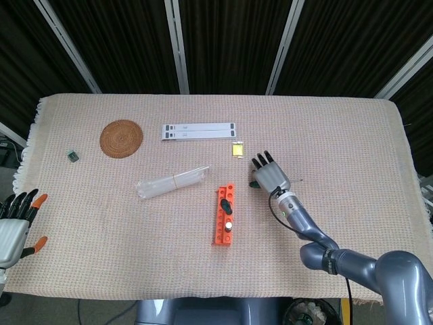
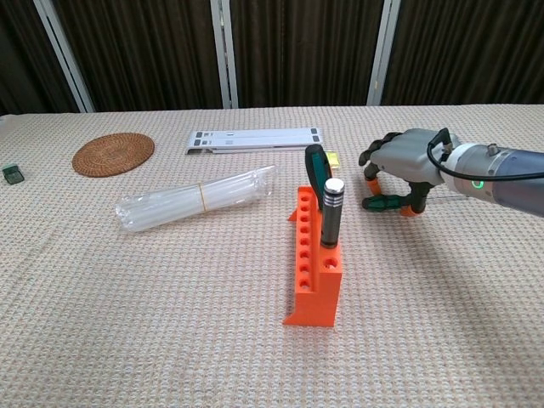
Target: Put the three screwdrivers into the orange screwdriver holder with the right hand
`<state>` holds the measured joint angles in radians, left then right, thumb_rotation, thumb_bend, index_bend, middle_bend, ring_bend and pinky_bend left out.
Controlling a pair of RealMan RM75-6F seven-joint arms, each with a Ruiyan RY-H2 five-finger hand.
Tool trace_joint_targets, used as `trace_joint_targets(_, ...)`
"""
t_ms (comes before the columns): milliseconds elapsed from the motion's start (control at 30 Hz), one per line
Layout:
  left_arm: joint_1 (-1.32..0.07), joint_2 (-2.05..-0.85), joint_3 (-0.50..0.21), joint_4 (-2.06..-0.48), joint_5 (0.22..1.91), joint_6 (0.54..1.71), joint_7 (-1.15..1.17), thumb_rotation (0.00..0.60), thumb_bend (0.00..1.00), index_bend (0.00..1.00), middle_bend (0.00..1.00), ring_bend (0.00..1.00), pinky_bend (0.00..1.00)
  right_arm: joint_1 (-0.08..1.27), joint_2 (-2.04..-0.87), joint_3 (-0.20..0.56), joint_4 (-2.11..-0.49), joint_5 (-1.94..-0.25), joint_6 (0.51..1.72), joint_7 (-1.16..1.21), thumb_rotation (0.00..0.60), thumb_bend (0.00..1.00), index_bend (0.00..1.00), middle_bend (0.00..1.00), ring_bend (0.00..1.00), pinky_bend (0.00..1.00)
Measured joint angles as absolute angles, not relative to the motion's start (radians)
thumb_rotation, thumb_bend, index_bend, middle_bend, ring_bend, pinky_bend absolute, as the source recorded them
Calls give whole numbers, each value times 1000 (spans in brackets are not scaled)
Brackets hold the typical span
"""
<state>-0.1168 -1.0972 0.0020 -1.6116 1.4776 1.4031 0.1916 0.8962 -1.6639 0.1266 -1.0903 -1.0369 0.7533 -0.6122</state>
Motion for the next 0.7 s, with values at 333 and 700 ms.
trace_joint_targets(333,-116,-1099,2,-1609,1476,1403,191,600,234,91,0,0,0,899,-1649,120,-1141,-998,756,-646,600,228,490,88,0,0)
trace_joint_targets(700,-116,-1100,1,-1608,1474,1401,190,600,235,91,0,0,0,894,-1656,129,-1129,-990,760,-602,600,382,576,152,0,0)
